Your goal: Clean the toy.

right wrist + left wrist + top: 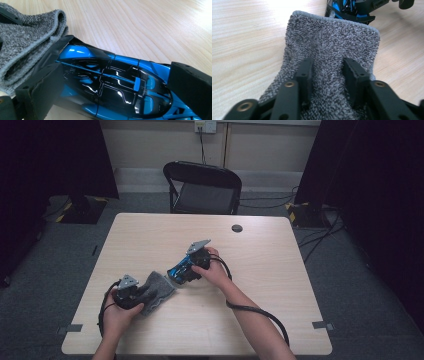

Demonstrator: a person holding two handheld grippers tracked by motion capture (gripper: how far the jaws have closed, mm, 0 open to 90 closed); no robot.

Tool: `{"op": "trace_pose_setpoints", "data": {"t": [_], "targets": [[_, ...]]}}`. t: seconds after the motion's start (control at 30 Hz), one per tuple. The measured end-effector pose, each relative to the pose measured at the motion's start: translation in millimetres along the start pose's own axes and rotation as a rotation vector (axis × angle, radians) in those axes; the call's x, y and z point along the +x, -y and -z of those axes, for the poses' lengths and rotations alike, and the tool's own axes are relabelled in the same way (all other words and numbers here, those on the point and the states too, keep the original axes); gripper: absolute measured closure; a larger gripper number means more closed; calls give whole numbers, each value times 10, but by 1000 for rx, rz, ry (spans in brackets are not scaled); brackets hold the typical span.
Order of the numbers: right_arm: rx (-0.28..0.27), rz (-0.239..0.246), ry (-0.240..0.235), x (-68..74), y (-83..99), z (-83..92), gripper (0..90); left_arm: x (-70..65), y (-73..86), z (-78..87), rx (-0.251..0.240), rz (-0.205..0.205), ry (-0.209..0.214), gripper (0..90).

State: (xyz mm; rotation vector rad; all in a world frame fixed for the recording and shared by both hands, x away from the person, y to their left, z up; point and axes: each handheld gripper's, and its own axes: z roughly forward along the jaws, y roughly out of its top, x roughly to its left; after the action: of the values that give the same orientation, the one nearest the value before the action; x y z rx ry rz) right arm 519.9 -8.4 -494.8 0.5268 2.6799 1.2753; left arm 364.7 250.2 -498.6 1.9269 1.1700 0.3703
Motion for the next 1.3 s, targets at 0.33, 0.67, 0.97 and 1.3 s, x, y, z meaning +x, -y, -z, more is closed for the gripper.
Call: {"op": "trace_pose_setpoints", "data": {"t": [0.33, 0.67, 0.97, 1.3], "targets": [[-58, -10, 7, 12, 72, 4, 4, -49, 17, -55, 13, -77, -20, 481], [-54, -14, 11, 20, 75, 12, 5, -65, -111, -40, 37, 49, -37, 761], [-35, -14, 13, 21, 52, 12, 5, 186, -320, -83, -4, 193, -211, 752], [-30, -16, 15, 21, 49, 14, 5, -39, -387, -277, 127, 128, -137, 752]]}}
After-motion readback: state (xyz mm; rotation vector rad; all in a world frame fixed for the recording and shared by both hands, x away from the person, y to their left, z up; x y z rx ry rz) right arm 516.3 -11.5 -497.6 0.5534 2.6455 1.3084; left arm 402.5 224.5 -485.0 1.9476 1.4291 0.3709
